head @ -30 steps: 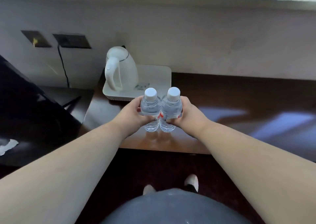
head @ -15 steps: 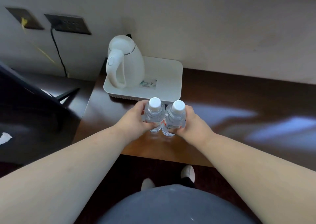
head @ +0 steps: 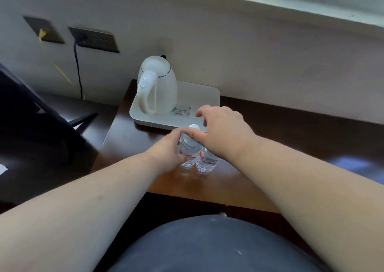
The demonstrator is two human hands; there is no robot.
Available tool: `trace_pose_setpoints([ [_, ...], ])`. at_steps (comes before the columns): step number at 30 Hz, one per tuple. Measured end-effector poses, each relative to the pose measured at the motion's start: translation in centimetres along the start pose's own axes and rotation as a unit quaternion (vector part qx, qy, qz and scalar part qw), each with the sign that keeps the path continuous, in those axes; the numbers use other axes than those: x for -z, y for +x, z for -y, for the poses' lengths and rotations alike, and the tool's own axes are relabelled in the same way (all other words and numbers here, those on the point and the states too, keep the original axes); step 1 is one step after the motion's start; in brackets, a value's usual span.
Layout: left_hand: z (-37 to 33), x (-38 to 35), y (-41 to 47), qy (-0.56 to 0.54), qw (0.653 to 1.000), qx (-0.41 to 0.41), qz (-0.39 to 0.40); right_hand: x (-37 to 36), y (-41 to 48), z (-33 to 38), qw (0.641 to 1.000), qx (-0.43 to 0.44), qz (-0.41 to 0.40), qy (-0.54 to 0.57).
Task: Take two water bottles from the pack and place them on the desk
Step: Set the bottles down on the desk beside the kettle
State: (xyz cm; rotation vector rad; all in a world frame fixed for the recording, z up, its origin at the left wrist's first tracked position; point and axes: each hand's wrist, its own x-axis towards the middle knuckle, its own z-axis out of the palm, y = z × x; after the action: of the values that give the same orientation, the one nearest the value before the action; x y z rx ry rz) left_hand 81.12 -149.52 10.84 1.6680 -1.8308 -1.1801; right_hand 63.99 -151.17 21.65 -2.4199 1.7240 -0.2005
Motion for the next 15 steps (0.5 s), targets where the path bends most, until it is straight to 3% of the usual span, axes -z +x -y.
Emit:
trace_pose_setpoints([
  [2, -0.1, 0.0, 0.0, 0.014, 1.0, -0.004, -0.008, 0.0, 1.3, 1.4, 0.99, -0.001, 0.08, -0.117],
  [4, -0.1, 0.0, 0.1, 0.03, 0.999, 0.004, -0.016, -0.3, 2.0, 1.8, 0.985, -0.015, 0.12, -0.126],
  [8, -0.3, -0.2, 0.2, 0.035, 0.999, 0.01, -0.028, -0.4, 2.0, 1.5, 0.99, -0.029, 0.117, -0.076],
  [15, 0.0, 0.0, -0.6, 0.025, 0.998, -0.015, -0.063, 1.0, 1.2, 1.3, 0.989, 0.015, 0.123, -0.082],
])
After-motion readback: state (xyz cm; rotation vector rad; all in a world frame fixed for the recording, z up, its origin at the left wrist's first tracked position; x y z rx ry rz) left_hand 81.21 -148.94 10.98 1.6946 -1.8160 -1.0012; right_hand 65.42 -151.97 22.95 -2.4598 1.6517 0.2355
